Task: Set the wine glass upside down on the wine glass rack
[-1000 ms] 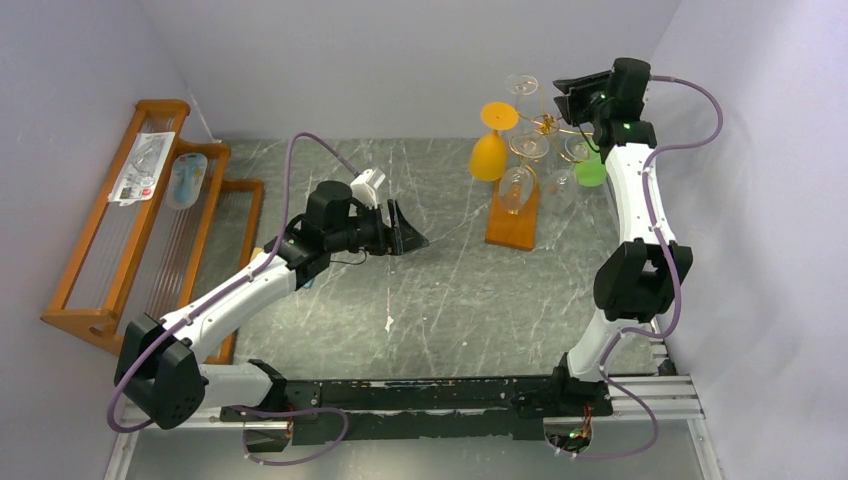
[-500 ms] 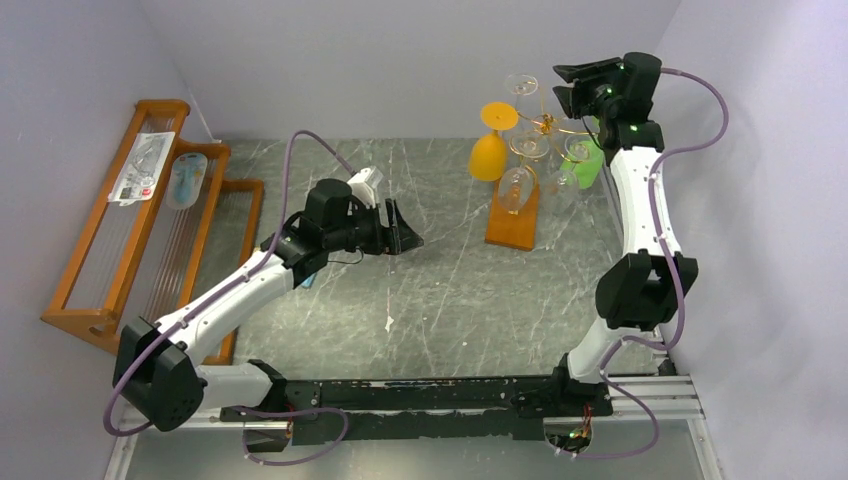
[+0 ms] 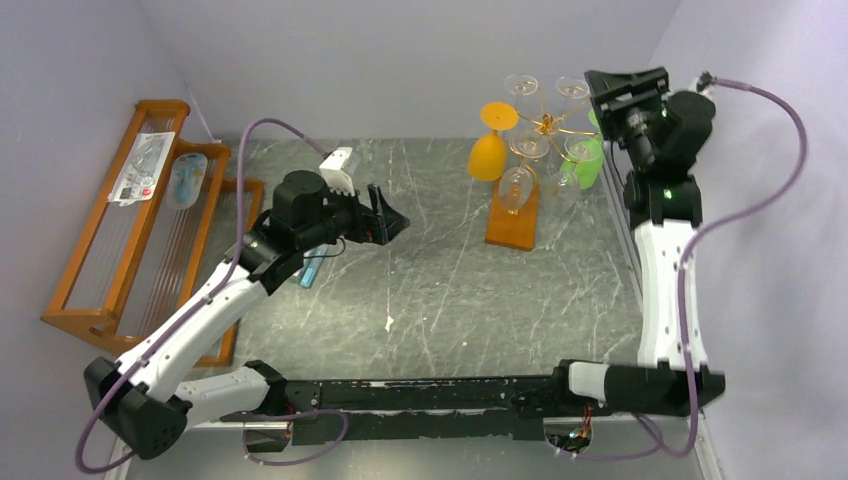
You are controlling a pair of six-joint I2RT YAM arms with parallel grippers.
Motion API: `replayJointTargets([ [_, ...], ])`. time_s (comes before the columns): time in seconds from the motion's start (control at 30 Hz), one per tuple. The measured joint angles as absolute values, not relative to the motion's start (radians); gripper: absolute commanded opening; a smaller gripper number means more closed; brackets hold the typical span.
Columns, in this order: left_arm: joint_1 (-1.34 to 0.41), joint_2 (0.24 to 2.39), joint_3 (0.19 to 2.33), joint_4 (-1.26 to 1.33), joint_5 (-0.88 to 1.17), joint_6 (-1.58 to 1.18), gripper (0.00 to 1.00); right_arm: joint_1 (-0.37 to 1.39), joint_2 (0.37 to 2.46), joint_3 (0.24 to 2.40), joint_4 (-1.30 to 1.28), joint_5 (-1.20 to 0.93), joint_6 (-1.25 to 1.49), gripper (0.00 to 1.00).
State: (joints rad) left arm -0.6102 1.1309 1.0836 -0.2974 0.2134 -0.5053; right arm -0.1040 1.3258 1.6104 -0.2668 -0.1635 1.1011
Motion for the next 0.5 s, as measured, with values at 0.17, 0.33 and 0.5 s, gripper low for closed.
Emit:
replayJointTargets([
  [0.17,-0.61,1.028,1.098,-0.317,0.123,-0.427,0.96,-0.106,1.064,1.461,-0.318,-0.043,0.867,0.64],
  [0.33,-0.61,0.941,1.112,-0.343,0.035,-0.354,0.96,-0.108,0.787,1.276,-0.43,0.084,0.673,0.69],
  [0.5,-0.61,0.931,1.171,-0.389,-0.056,-0.3,0.96,-0.109,0.615,1.155,-0.599,0.213,0.567,0.7],
])
